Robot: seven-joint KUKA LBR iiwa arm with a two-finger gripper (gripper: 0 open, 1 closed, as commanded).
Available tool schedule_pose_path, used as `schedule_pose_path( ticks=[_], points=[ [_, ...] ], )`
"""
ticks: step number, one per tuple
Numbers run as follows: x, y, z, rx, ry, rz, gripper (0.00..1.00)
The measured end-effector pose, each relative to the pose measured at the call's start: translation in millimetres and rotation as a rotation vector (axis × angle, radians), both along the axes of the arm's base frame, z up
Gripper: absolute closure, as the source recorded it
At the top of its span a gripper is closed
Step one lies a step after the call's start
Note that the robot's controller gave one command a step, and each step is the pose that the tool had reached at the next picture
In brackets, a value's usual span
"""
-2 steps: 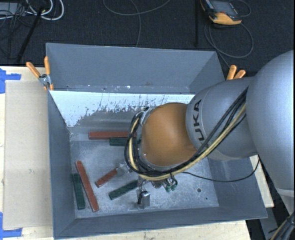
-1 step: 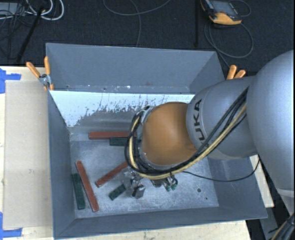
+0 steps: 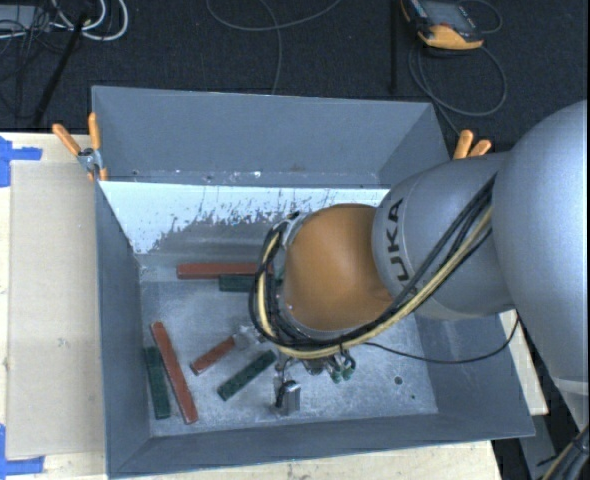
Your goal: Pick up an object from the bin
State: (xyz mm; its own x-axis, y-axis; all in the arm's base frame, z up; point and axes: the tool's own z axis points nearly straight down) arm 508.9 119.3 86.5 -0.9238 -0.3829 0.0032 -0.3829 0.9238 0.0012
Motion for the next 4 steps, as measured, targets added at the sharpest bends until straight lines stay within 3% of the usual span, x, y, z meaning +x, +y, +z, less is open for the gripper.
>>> schedule_pose_path(
  ticks=[1, 2, 3, 4],
  points=[
    [6.8, 10.2, -16.4, 0.001, -0.005, 0.095, 0.0],
    [8.1, 11.1, -14.4, 0.003, -0.01, 0.092, 1.0],
    [6.3, 10.3, -16.7, 0.001, -0.004, 0.091, 0.0],
    [6.2, 10.3, -16.8, 0.001, -0.003, 0.089, 1.0]
  ],
)
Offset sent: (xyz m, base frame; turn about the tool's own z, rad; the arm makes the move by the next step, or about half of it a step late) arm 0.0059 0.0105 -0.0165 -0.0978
